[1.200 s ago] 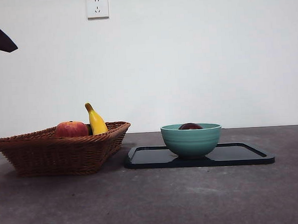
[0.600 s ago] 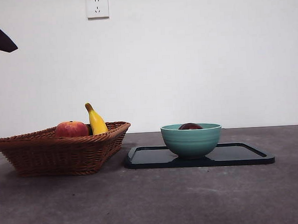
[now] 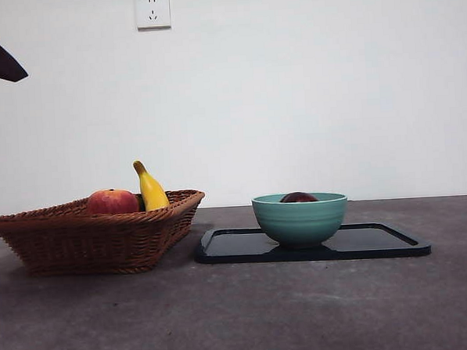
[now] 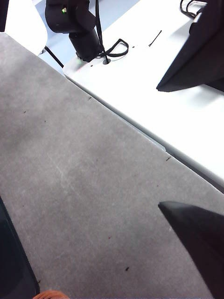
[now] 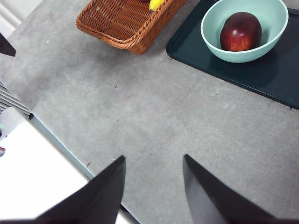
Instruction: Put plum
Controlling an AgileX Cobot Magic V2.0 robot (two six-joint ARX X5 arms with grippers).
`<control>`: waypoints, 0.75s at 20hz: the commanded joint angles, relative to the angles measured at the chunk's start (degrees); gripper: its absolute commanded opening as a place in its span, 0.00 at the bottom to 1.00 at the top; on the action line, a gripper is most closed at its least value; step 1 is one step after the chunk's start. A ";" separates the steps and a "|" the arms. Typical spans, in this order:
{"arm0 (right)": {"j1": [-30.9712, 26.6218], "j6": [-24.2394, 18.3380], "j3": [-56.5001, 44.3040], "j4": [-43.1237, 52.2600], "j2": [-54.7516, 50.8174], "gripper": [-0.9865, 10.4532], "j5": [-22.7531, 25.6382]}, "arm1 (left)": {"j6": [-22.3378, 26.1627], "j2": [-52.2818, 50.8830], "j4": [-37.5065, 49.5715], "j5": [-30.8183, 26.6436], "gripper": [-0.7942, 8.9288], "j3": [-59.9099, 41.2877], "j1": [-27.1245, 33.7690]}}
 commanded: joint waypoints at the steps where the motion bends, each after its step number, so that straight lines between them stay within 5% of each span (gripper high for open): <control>1: 0.31 -0.46 0.39 0.48 0.31 0.26 -0.15 | 0.87 0.24 0.37 0.33 0.46 0.55 -0.22; 10: 0.31 -0.48 0.39 0.50 0.31 0.26 -0.15 | -13.81 1.86 16.90 -2.25 0.46 3.78 -3.65; 15: 0.31 -0.46 0.39 0.48 0.31 0.26 -0.15 | -14.29 11.21 16.96 -10.36 0.46 14.73 -7.32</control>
